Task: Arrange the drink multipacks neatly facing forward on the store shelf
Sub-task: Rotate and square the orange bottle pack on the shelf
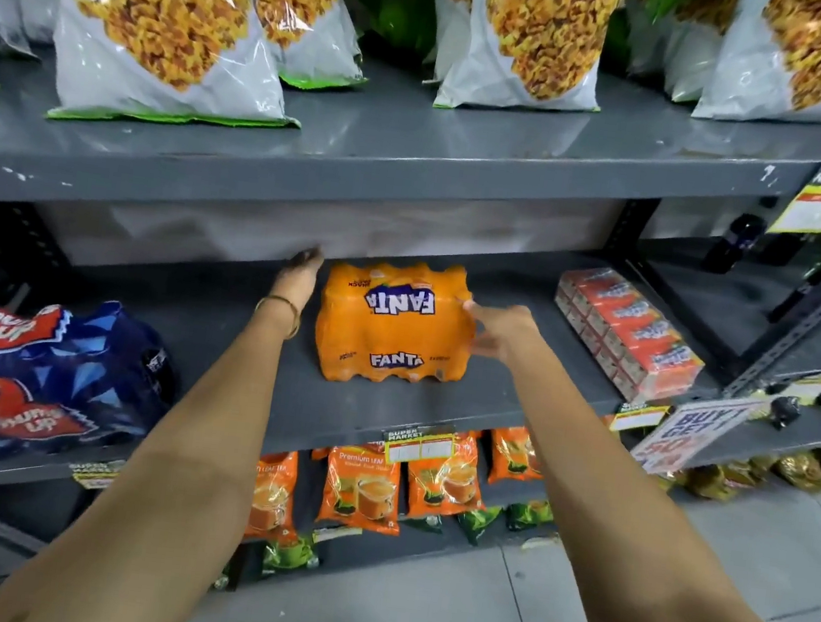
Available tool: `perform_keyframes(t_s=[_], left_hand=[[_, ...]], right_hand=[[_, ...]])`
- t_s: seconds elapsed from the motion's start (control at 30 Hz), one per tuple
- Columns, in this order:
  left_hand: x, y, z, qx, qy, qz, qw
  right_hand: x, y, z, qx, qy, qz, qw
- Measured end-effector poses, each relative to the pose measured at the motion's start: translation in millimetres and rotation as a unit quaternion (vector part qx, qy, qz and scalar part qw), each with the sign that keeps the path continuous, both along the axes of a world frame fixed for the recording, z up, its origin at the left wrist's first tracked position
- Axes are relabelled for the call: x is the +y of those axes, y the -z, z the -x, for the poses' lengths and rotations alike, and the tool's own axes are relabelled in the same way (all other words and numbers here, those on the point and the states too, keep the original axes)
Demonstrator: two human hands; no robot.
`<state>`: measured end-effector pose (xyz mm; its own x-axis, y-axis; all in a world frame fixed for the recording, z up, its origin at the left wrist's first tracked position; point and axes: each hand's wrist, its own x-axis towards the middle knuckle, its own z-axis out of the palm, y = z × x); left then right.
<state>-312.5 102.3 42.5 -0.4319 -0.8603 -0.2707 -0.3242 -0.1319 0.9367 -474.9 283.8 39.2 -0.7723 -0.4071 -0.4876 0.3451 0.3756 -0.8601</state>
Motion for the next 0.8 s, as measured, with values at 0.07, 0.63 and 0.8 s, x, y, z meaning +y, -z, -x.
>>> perform_keyframes(t_s=[0.07,0.63,0.8], left_hand=[[3,-3,9,-0.041,0.076,0.011,0.996],[53,32,-30,0.095,0.077,-0.042,0.992],[21,22,-15,-0.065,-0.03,0.196,0.978]], right_hand=[[-10,-8,-2,0.005,-0.018,-0.021,1.0],[-118,-35,-1,-0.005,-0.247,0.035,0.968],[-112,-41,-8,0.131,-0.302,-0.084,0.941]])
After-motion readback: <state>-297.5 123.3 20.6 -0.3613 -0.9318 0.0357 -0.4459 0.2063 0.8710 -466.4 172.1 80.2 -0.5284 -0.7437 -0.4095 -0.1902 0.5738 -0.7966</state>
